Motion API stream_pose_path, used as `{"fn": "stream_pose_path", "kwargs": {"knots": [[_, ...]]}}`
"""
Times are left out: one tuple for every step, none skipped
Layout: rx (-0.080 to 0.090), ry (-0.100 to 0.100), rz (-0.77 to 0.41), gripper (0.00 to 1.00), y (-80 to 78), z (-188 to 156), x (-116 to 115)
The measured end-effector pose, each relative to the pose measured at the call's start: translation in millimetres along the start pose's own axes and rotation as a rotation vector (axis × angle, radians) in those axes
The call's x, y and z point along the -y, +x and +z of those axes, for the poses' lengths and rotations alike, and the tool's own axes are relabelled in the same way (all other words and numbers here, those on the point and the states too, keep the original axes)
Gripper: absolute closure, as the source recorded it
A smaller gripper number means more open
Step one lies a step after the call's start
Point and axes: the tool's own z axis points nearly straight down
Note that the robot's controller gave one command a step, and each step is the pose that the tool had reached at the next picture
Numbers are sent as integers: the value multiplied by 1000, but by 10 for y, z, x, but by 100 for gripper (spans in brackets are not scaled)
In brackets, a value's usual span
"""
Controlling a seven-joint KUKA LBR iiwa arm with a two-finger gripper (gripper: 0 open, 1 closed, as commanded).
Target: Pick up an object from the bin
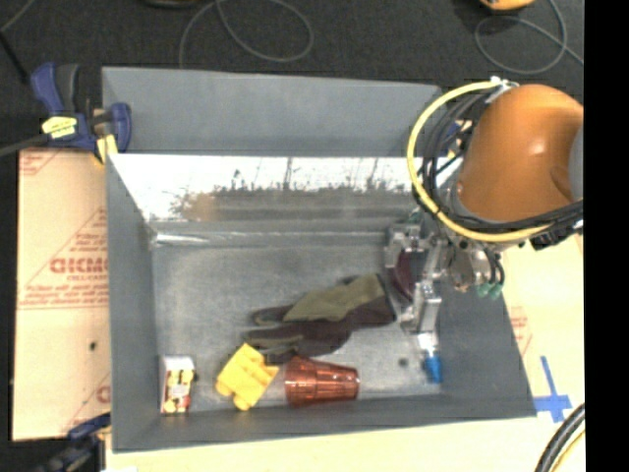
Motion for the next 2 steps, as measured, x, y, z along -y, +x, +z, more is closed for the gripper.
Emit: {"fn": "stream_pose_path", "kwargs": {"knots": [[8,1,-1,0,-14,-44,0],[13,2,-65,0,-15,263,-140]]}}
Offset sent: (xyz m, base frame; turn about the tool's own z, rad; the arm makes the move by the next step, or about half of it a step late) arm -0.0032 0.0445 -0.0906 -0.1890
